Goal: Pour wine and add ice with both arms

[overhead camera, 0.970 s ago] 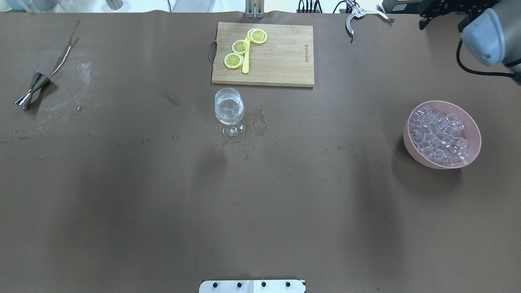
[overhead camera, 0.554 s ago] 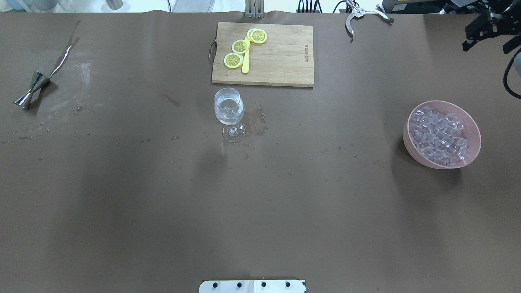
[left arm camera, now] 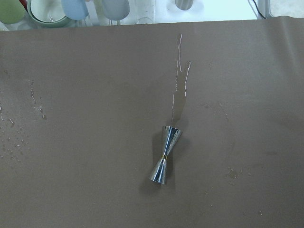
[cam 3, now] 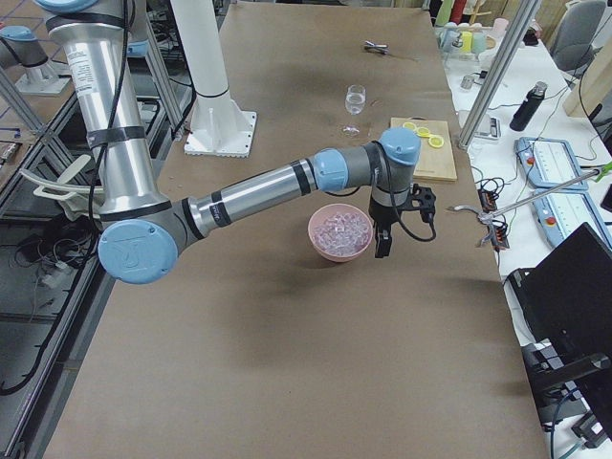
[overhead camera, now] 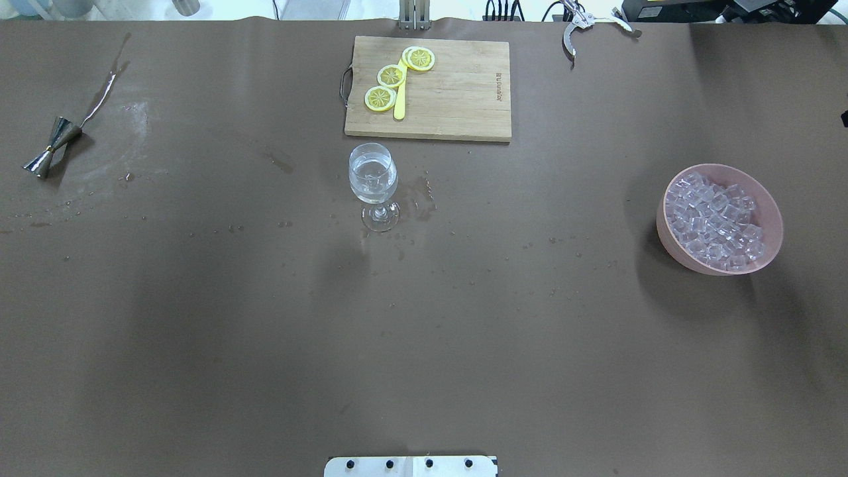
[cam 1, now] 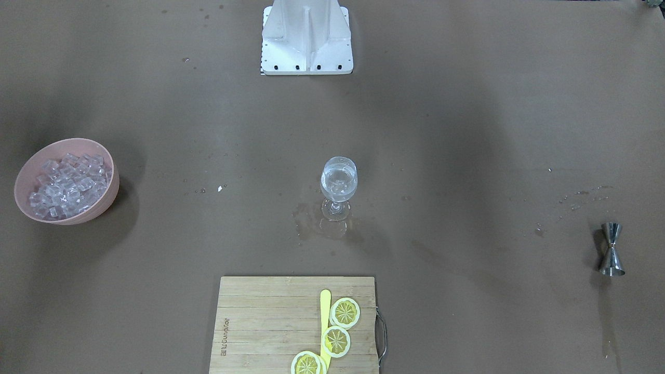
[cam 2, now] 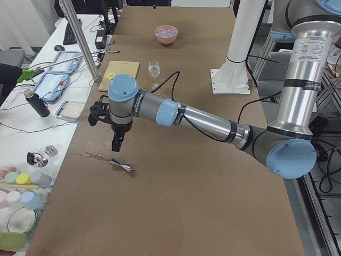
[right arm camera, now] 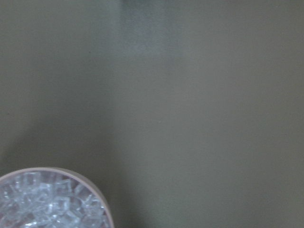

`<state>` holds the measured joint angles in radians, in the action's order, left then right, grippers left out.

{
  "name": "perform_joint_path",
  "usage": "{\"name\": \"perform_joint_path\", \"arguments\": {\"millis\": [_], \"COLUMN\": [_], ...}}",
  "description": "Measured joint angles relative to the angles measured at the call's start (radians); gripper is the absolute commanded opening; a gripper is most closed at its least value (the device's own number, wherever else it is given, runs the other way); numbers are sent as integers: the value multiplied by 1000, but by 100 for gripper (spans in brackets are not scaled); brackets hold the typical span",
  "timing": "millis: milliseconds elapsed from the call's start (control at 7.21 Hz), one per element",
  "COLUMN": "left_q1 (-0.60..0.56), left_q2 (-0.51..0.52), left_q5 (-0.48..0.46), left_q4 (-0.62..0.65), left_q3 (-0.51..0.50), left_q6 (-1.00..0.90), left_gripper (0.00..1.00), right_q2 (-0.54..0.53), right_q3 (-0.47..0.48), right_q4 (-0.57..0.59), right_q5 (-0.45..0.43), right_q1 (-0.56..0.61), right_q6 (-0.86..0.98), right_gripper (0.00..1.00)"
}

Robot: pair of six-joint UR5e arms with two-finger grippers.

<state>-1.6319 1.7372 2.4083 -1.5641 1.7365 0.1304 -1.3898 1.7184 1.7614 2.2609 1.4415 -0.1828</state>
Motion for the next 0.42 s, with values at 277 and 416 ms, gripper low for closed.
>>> {"name": "perform_joint_path", "arguments": {"millis": [277, 416], "left_q1": [-1, -1], "left_q2": [3, 7], "left_q5": [0, 0], "left_q4": [3, 6], "left_q3": [2, 2], "left_q6": [0, 0], "left_gripper": [98, 98], "right_q2": [-40, -50], "right_q3": [-59, -79], "right_q4": [-42, -71], "right_q5": [-1, -1], "right_q1": [53, 64], "right_q6": [94, 108], "right_gripper": [100, 100]}}
